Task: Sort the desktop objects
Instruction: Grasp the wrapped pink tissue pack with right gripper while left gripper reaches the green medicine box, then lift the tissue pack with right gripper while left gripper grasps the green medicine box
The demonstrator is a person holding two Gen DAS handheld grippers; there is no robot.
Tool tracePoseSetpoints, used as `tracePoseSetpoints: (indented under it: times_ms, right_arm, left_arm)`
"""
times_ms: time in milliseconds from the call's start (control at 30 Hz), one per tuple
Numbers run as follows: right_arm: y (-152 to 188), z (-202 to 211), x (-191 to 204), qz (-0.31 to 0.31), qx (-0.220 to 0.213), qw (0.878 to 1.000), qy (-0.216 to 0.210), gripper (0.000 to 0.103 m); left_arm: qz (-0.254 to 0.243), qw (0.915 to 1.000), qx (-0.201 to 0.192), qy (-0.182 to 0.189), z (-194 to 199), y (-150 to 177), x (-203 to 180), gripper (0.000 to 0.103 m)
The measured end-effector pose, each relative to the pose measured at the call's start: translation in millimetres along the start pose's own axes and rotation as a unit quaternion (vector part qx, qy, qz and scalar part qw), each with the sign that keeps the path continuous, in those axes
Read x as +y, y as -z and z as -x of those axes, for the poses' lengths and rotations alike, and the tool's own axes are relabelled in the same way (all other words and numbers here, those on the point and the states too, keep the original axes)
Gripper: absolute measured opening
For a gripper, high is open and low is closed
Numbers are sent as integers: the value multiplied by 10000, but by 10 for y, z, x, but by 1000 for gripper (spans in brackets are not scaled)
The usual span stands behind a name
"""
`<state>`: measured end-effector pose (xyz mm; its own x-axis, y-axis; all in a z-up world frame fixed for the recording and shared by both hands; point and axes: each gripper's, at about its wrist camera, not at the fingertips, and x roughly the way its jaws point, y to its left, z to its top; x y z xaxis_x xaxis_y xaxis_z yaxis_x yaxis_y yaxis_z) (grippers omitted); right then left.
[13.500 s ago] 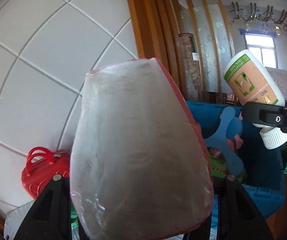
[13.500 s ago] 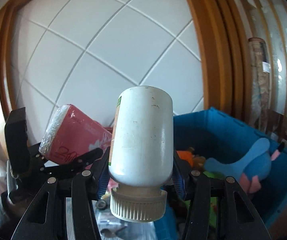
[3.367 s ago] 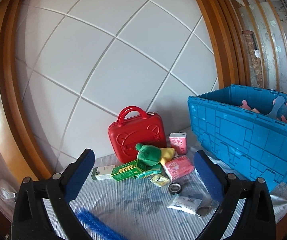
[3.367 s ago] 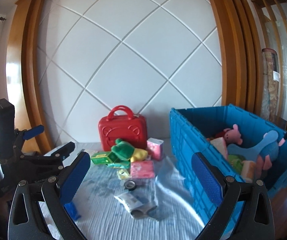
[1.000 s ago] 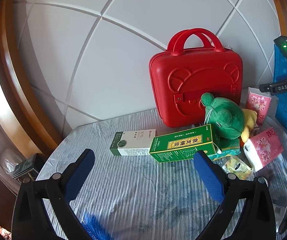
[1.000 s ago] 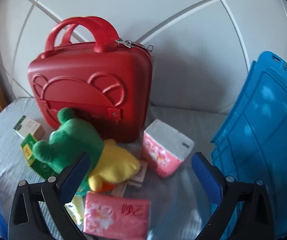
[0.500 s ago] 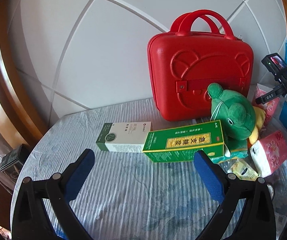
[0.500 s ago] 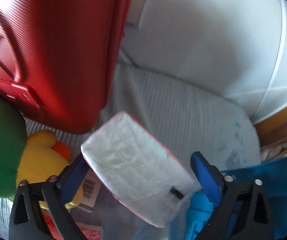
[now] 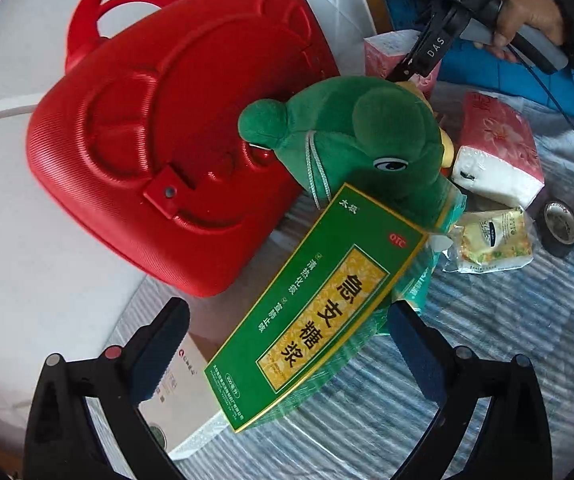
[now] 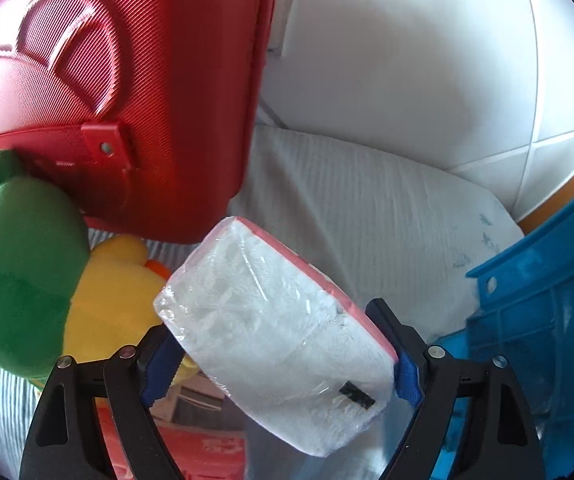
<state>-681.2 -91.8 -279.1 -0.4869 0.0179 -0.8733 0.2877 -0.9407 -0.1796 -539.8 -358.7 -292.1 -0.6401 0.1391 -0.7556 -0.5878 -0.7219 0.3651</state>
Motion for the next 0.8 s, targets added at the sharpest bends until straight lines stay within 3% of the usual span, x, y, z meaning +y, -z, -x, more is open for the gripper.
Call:
tracePoseSetpoints:
  times_ms: [200,333,500,567,633,667,733,800]
  right_arm:
    - [-24,-12,15,33,49,10000,61,85]
    - [-57,-20,38,82,96,9998,139,85]
    - [43,48,110,-13,69,10000,67,83]
    - [97,107,137,-3,7,10000,-14,83]
    - [158,156,133,-71,-27,9999,-135,83]
    - [183,178,119,-115,-41,9997,-191,83]
    - [222,211,73,-231,-69,9993,-296,83]
    - [248,239,49,-293,-102,9989,-346,83]
  left_arm:
    - [-357,9966,303,676,-361,-37,-6,102]
    - [-490,9964,217,661,-387,-29,-10,103]
    - [-69,9981,-40,608,-153,153,-205,103]
    - [138,9940,-18,1086,69,215,-236,103]
    - [369,9778,23,2063,354,302,-265,103]
    - [356,9740,114,2234,447,350,-307,103]
    - [173,9846,144,1734,672,464,-409,103]
    - [358,9896,-6,1394,890,472,-405,103]
